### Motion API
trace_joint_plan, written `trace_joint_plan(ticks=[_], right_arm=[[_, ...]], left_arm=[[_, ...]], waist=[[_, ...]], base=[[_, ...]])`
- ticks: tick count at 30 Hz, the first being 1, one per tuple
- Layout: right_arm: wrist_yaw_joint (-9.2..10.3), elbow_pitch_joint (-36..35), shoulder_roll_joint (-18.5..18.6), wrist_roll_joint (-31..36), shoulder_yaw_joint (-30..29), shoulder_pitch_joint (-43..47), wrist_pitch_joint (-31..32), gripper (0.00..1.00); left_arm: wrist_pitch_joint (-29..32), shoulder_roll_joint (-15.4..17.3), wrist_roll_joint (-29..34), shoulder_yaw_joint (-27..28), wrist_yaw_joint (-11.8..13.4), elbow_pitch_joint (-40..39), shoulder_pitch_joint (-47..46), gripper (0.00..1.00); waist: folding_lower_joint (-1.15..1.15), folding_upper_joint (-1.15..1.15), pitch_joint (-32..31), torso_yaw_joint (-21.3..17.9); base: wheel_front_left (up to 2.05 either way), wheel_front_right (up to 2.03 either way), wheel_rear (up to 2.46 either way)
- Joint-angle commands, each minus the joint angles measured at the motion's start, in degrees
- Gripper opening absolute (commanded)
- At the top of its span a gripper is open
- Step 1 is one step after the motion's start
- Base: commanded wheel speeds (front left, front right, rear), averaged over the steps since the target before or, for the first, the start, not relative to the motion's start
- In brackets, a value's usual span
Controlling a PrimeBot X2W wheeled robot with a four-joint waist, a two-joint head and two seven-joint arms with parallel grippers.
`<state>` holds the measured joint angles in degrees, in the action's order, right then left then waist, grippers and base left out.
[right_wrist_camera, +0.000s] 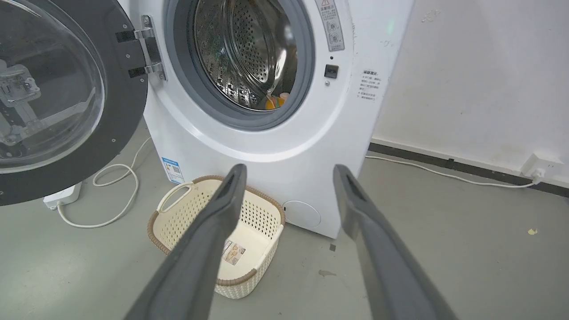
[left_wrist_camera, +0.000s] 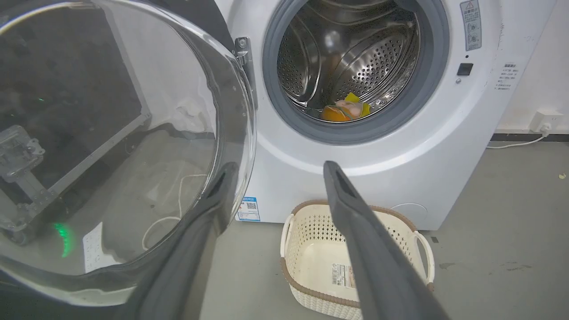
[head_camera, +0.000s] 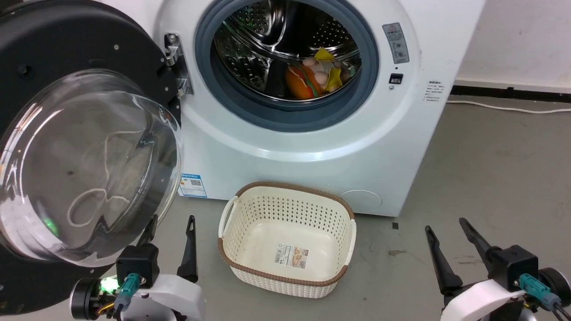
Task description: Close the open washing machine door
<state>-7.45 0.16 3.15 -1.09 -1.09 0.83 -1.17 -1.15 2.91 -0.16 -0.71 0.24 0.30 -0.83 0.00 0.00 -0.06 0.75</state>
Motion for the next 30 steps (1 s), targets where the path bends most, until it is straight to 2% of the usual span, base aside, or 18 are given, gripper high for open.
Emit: trace_joint_plan(ticks=[1, 18, 30], right_arm=[[0.00, -0.30, -0.03, -0.59, -0.22, 0.34, -0.55, 1.00], [-0.01, -0.91, -0.07, -1.59, 0.41, 1.16, -2.58, 1.00], [-0.01, 0.09, -0.09, -1.14, 3.62, -0.49, -4.02, 1.00]], left_arm=[[-0.56, 0.04, -0.30, 0.02, -0.42, 0.00, 0.08, 1.00], [-2.59, 0.49, -0.57, -0.47, -1.20, 0.20, 0.26, 1.00], [-4.03, 0.55, -1.01, 0.48, -0.70, -1.42, 1.45, 1.00]], waist=[[0.00, 0.00, -0.04, 0.21], [0.00, 0.00, -0.42, 6.33], [0.00, 0.00, 0.47, 9.76]], base=[[0.00, 0.00, 0.00], [0.00, 0.00, 0.00], [0.00, 0.00, 0.00]])
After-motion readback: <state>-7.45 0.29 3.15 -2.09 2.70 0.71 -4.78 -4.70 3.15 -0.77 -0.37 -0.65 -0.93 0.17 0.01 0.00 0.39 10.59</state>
